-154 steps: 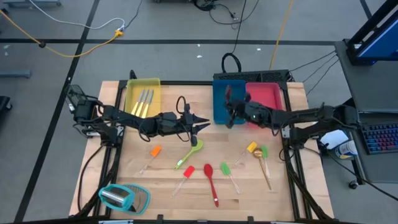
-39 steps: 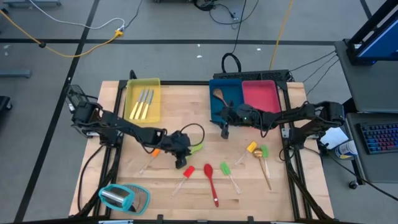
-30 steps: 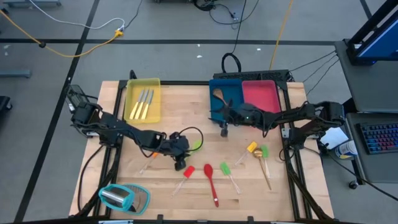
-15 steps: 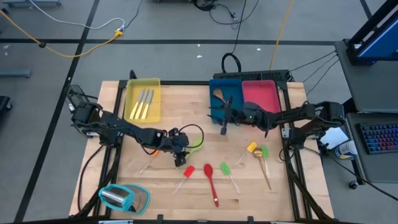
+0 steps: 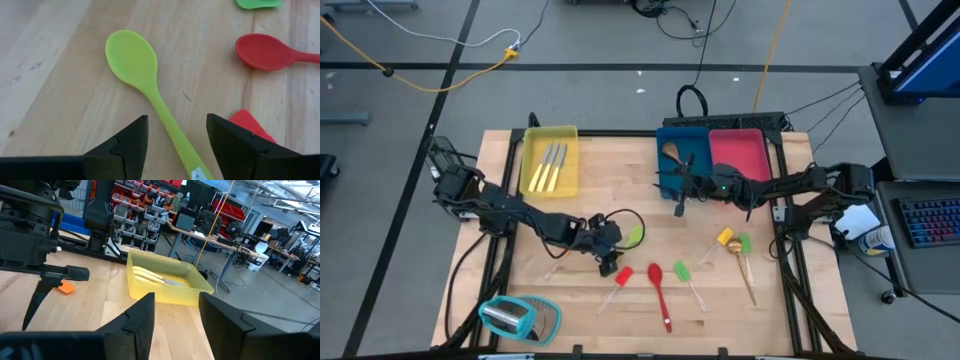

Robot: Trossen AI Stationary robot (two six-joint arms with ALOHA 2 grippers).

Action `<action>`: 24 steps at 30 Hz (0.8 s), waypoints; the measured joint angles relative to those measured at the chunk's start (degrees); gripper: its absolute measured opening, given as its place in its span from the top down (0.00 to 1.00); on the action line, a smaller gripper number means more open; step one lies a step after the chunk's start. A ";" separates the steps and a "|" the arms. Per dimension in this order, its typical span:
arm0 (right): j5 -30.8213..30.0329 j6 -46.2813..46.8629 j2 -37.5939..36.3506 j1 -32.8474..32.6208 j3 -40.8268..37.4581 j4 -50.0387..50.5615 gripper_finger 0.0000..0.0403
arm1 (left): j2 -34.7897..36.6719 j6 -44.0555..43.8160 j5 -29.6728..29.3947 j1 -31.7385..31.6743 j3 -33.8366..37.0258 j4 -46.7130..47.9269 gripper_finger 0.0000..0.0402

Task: Pick & Place Kitchen Items
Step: Put the green serving spoon into the blue bin

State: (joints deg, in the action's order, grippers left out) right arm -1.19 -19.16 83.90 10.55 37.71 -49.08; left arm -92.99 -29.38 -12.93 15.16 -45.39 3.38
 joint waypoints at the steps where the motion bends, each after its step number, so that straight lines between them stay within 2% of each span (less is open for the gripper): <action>1: 0.00 0.02 0.00 0.00 0.00 0.00 0.64 | 0.00 -0.18 -0.19 -0.02 0.00 0.11 0.49; 6: 0.00 0.28 0.00 0.00 0.00 0.02 0.64 | -0.23 -0.38 -0.50 -0.06 0.00 0.26 0.48; 15: 0.00 0.62 0.02 0.00 0.00 0.59 0.64 | -6.16 -1.17 1.32 -0.04 0.02 -3.64 0.48; 24: 0.00 0.65 0.02 0.00 0.00 0.68 0.64 | -6.40 -0.97 0.64 -0.25 -0.07 -2.49 0.48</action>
State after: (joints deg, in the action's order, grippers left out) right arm -1.19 -18.51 83.92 10.55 37.71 -48.40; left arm -99.39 -30.35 -12.29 14.91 -45.45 0.89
